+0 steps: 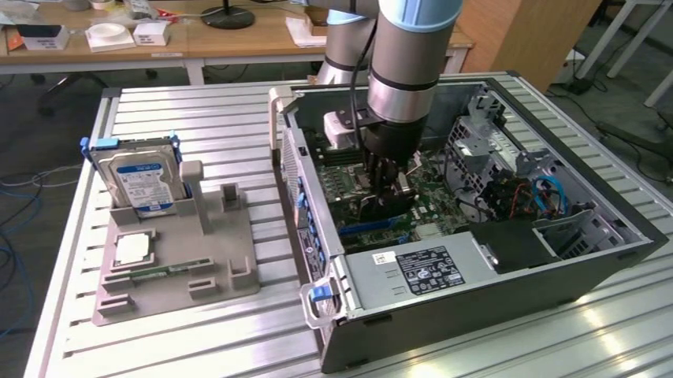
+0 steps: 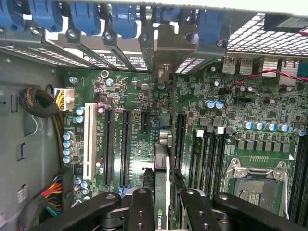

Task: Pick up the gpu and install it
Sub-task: 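Insert the gpu into the slot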

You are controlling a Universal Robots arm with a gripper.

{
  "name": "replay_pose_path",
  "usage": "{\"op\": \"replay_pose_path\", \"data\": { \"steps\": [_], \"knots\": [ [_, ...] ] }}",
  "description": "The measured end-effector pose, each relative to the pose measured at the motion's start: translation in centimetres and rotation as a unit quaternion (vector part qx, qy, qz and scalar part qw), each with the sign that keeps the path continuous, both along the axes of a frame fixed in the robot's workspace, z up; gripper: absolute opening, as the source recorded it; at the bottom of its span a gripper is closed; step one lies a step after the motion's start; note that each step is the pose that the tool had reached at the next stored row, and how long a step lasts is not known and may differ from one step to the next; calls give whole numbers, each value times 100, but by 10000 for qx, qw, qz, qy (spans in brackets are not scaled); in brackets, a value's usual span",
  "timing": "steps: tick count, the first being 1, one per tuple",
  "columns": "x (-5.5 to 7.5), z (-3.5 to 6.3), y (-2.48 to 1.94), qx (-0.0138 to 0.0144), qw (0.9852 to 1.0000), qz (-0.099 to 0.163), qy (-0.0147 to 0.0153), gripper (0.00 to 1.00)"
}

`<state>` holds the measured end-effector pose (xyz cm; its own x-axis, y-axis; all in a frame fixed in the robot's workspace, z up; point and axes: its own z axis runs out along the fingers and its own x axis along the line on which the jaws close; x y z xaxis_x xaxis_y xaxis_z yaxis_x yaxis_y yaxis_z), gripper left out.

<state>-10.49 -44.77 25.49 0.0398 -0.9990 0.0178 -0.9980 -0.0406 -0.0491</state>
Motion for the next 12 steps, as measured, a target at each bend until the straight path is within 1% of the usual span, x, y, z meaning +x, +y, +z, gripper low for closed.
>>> {"op": "replay_pose_path", "data": {
  "steps": [3, 10, 12],
  "knots": [
    [-1, 0, -19, 32, 10000, 0, 0, 26],
    [0, 0, -25, 34, 10000, 0, 0, 26],
    [0, 0, -25, 31, 10000, 0, 0, 26]
  ]
}}
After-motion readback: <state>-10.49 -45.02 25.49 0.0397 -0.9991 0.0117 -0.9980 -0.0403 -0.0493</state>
